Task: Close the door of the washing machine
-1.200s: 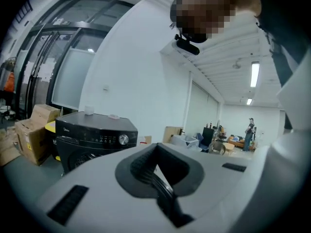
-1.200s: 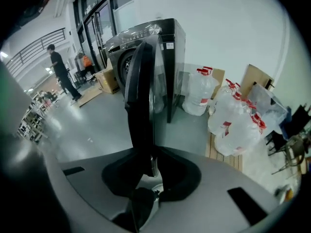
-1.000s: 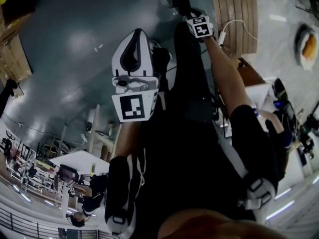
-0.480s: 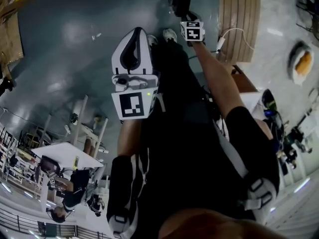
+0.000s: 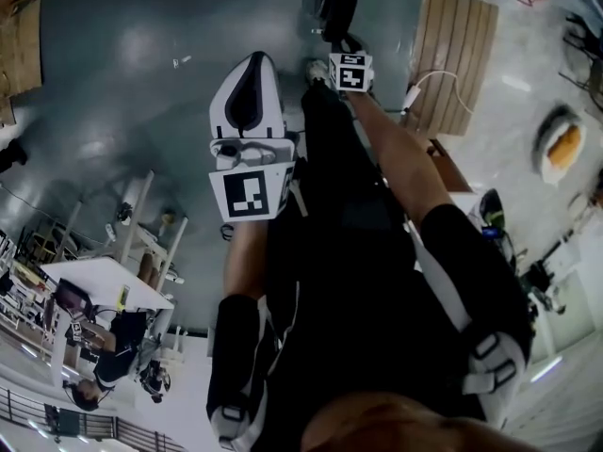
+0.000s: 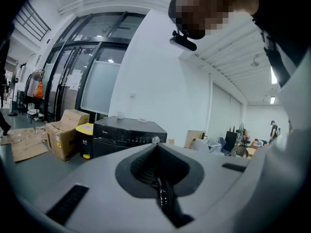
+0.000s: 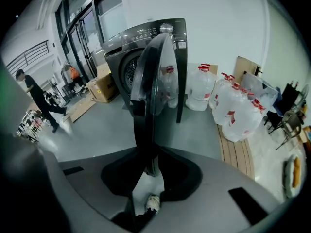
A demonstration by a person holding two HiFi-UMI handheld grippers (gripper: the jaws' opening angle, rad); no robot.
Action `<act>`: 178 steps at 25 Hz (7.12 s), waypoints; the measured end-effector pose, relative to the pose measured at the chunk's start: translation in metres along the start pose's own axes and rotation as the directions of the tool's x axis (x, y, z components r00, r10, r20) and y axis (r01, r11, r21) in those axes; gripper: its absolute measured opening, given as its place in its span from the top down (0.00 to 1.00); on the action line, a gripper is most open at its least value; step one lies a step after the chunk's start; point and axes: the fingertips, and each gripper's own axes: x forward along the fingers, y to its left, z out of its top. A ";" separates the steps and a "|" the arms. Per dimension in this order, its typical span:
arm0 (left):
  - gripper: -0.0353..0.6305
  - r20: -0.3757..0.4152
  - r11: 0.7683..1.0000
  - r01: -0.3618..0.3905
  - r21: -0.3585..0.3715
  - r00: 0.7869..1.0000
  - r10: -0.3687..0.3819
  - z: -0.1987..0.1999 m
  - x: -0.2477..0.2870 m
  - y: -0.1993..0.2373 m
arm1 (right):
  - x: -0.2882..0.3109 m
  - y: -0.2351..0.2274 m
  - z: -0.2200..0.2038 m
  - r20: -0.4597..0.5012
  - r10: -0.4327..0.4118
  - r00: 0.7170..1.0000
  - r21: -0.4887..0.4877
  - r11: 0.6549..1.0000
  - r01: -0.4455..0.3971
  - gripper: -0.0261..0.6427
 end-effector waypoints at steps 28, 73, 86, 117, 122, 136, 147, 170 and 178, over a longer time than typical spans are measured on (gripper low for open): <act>0.94 -0.021 0.956 0.293 0.030 0.956 -0.292 0.042 0.002 0.308 | 0.087 0.209 0.093 0.033 -0.255 0.967 0.345 0.910 0.228 0.83; 0.94 -0.050 0.958 0.280 0.053 0.959 -0.278 0.056 0.146 0.440 | 0.215 0.330 0.307 0.106 -0.256 0.961 0.519 0.839 0.166 0.79; 0.94 -0.054 0.972 0.233 0.030 0.972 -0.231 0.062 0.187 0.458 | 0.243 0.330 0.360 0.147 -0.243 0.959 0.518 0.845 0.135 0.79; 0.94 -0.001 0.991 0.130 0.024 0.992 -0.130 0.085 0.206 0.506 | 0.253 0.340 0.445 0.189 -0.123 0.974 0.037 0.992 0.118 0.83; 0.94 0.036 0.990 0.141 0.002 0.989 -0.141 0.110 0.154 0.494 | 0.180 0.357 0.453 0.264 -0.064 0.962 -0.026 0.997 0.073 0.91; 0.94 0.108 0.973 0.231 -0.024 0.968 -0.227 0.204 -0.010 0.429 | -0.154 0.396 0.472 0.482 0.084 0.872 -0.023 0.996 -0.083 0.95; 0.94 0.144 0.972 0.209 0.103 0.964 -0.223 0.247 -0.074 0.365 | -0.343 0.388 0.472 0.696 0.113 0.709 -0.075 0.994 -0.086 0.95; 0.94 0.158 0.978 0.178 0.107 0.968 -0.194 0.252 -0.075 0.292 | -0.397 0.362 0.432 0.700 0.177 0.692 -0.111 0.984 -0.139 0.95; 0.94 0.147 0.978 0.182 0.097 0.970 -0.195 0.247 -0.074 0.288 | -0.393 0.362 0.431 0.692 0.191 0.696 -0.116 0.981 -0.153 0.95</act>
